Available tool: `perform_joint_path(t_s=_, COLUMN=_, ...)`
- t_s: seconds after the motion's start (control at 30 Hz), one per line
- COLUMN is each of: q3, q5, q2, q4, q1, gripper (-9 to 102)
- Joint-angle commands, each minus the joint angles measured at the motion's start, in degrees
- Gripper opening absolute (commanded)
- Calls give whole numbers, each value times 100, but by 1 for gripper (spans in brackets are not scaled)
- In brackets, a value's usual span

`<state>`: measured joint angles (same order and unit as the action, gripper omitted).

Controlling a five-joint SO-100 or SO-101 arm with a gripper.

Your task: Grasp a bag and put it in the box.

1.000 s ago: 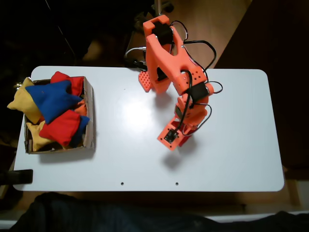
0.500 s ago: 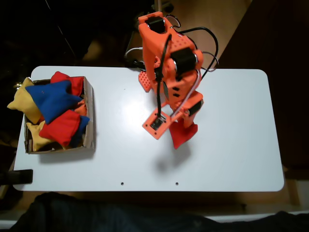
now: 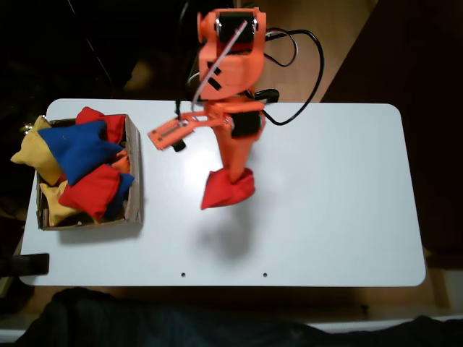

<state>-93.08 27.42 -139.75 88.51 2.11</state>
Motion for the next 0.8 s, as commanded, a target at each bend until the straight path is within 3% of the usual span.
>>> perform_joint_path(t_s=0.0, q3=554, q5=97, q2=-176, q4=26, q1=598, gripper=0)
perform_joint_path(t_s=0.43, q3=984, q5=35, q2=193, q4=-694, q1=3296, gripper=0)
perform_joint_path(t_s=0.77, q3=940, q5=-229, q2=756, q4=-1415, q1=4192, gripper=0)
